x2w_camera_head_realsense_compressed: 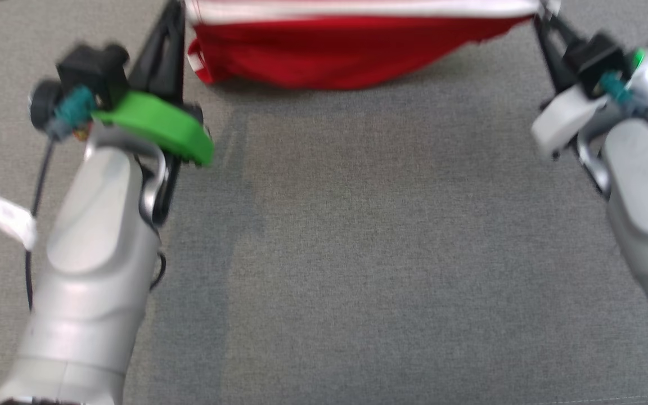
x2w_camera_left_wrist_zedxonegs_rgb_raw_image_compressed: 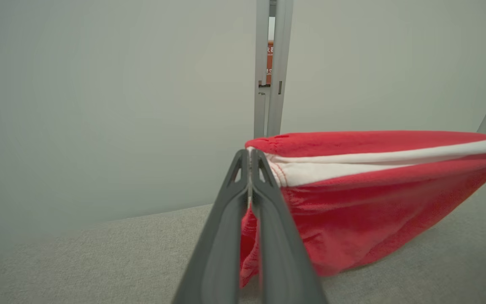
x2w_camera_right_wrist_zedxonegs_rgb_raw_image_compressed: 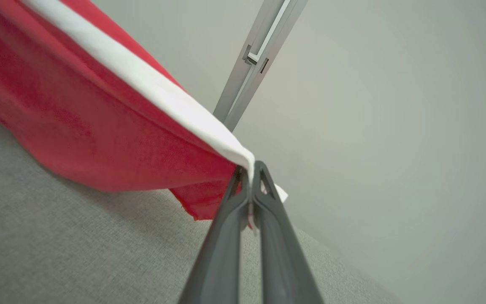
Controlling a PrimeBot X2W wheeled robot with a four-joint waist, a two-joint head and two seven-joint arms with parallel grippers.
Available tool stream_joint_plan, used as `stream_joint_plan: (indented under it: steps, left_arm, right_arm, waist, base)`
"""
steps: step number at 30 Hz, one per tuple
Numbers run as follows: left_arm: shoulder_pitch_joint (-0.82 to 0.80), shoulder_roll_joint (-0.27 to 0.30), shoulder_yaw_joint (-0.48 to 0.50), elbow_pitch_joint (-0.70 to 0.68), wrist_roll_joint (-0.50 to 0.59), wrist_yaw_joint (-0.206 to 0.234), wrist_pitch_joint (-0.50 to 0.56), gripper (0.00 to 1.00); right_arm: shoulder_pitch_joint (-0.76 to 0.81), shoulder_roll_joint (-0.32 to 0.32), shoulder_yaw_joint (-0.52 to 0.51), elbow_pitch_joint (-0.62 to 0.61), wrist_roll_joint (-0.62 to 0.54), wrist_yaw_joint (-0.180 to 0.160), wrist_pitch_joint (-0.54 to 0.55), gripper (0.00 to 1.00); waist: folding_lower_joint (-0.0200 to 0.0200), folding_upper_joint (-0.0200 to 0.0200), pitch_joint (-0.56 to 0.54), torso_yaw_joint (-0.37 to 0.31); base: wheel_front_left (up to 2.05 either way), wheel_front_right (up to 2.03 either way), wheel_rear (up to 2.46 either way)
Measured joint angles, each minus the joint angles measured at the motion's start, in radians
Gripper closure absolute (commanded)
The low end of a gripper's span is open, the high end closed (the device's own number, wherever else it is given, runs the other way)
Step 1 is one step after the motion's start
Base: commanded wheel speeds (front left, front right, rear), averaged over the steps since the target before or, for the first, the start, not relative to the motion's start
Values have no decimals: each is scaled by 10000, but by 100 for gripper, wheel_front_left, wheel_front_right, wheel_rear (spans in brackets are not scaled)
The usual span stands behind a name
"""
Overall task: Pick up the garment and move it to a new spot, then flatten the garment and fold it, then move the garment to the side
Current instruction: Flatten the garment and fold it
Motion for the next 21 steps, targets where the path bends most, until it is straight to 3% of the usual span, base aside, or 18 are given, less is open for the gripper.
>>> stream_joint_plan:
  steps: [8,10,21]
  left_arm:
    - [2568,508,-1016,-508,430,-35,-10,100]
    - [3046,755,-1578,-619,470,-36,-12,100]
    - [5434,1810,-2744,-1563,349,-48,-12,100]
  right_arm:
    - [1993,-410,1557,-123,610,-2,2,100]
    - [2153,-589,1896,-92,744,-2,2,100]
    - [3033,-1597,4096,-92,2520,-2,374,100]
  waist:
    - [0,0,-1108,97]
    - [0,0,-1380,108]
    - [0,0,-2867,105]
  base:
    - [0,0,0]
    - [0,0,0]
    - [0,0,0]
